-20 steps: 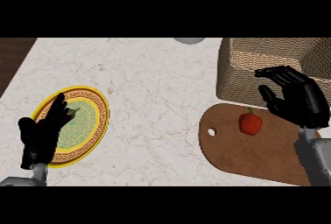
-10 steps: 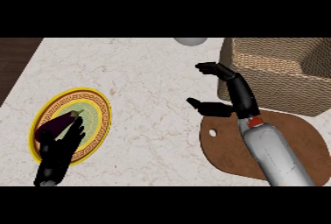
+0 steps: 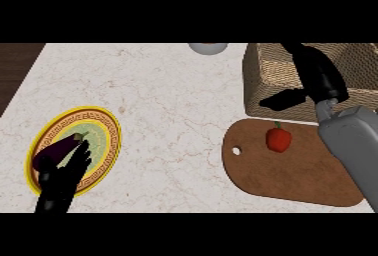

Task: Pick the bell pepper from the cutting board and place it in the basket

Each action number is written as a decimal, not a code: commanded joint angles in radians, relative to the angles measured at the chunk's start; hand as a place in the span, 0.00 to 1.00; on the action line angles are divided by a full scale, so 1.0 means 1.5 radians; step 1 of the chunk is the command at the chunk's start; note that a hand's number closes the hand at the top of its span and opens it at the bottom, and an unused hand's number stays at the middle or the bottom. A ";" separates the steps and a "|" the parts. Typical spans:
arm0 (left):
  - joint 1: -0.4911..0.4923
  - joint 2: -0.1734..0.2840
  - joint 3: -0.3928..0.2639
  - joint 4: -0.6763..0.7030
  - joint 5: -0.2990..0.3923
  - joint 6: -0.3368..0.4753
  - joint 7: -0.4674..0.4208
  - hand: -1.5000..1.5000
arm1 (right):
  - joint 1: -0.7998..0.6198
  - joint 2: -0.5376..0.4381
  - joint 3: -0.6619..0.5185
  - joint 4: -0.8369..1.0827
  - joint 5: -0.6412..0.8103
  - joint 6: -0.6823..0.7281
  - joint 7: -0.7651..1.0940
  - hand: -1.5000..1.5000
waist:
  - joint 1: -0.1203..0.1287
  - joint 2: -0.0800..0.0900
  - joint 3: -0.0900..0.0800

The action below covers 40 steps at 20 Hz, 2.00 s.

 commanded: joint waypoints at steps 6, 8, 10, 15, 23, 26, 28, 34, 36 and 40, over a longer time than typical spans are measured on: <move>0.017 0.006 0.009 0.028 0.011 -0.016 0.021 0.50 | -0.150 -0.161 -0.032 -0.118 -0.137 0.386 0.242 0.00 | -0.006 0.005 -0.004; 0.019 -0.003 0.003 0.029 0.007 -0.019 0.006 0.50 | -0.161 -0.156 -0.030 -0.117 -0.194 0.456 0.303 0.00 | -0.004 0.006 -0.004; 0.029 -0.008 0.009 0.033 0.006 -0.014 -0.010 0.50 | -0.164 -0.174 -0.043 -0.120 -0.245 0.515 0.350 0.00 | -0.001 0.007 -0.004; 0.021 -0.010 0.018 0.049 0.015 -0.037 -0.014 0.50 | -0.158 -0.235 -0.073 -0.103 -0.316 0.582 0.366 0.00 | 0.007 0.014 -0.003; 0.006 -0.037 0.007 0.082 -0.022 -0.024 -0.029 0.50 | -0.067 -0.269 -0.093 -0.190 -0.383 0.542 0.384 0.00 | 0.005 0.014 -0.002; -0.026 -0.022 0.028 0.057 -0.003 -0.042 0.015 0.50 | -0.088 -0.227 -0.080 -0.197 -0.365 0.510 0.419 0.00 | 0.014 0.015 -0.002; 0.030 -0.011 0.019 0.013 -0.012 -0.044 0.013 0.50 | -0.011 -0.214 -0.062 -0.254 -0.315 0.467 0.390 0.00 | 0.014 0.014 -0.001; 0.000 -0.032 0.019 0.039 -0.030 -0.045 0.011 0.50 | 0.043 -0.151 -0.058 -0.220 -0.208 0.434 0.316 0.00 | 0.018 0.017 -0.001; 0.009 -0.032 0.023 0.046 -0.026 -0.058 0.003 0.50 | 0.045 -0.104 -0.023 -0.228 -0.172 0.411 0.337 0.00 | 0.020 0.017 -0.001; -0.010 -0.044 0.024 0.022 -0.034 -0.042 0.035 0.50 | 0.063 -0.113 -0.019 -0.170 -0.109 0.439 0.279 0.00 | 0.022 0.018 -0.001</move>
